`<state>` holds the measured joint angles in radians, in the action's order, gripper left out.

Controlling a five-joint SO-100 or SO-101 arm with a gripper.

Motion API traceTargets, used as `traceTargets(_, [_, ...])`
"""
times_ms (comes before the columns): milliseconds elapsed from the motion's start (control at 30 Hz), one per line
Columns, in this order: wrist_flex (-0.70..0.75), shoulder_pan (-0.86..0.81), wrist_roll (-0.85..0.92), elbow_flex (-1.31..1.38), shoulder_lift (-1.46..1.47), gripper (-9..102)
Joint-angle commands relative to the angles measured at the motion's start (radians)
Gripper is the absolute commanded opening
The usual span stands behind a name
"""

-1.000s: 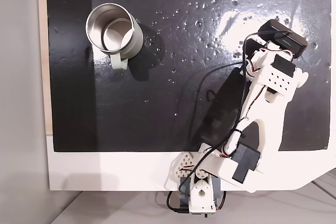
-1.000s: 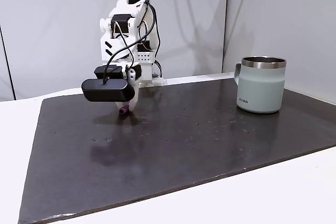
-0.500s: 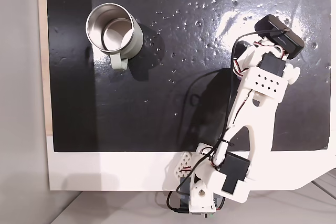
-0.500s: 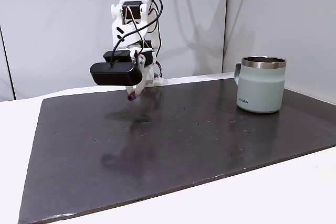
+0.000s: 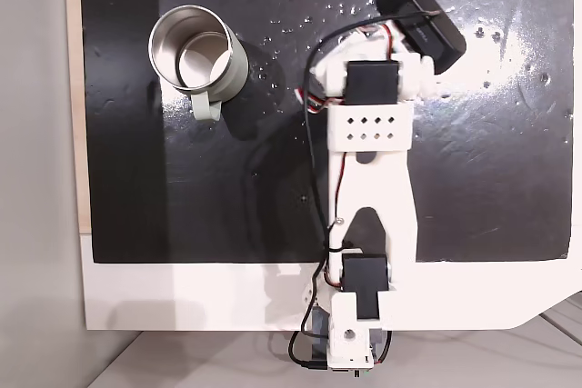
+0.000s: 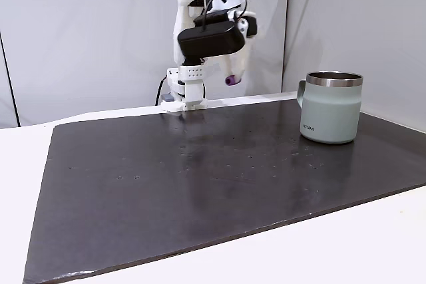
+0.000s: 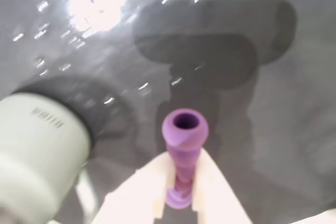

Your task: Grasp a pengrip and put it in the cup.

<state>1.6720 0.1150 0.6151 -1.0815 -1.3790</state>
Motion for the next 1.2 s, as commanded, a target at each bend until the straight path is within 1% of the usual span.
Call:
traceTargets(0, [0.072, 0.115, -0.155, 0.229, 0.048, 0])
traceTargets(133, [0.146, 0.224, -0.298, 0.44, 0.16, 0])
traceTargets(400, [0.149, 0.374, -0.515, 0.724, 0.284, 0])
traceTargets(600, [0.121, 0.44, -0.535, 0.856, 0.405, 0])
traceTargets(800, [0.048, 0.462, -0.557, 0.976, 0.494, 0])
traceTargets(933, [0.032, 0.48, -0.554, 1.069, 0.552, 0])
traceTargets(1167, [0.025, 0.488, -0.552, 1.1, 0.586, 0])
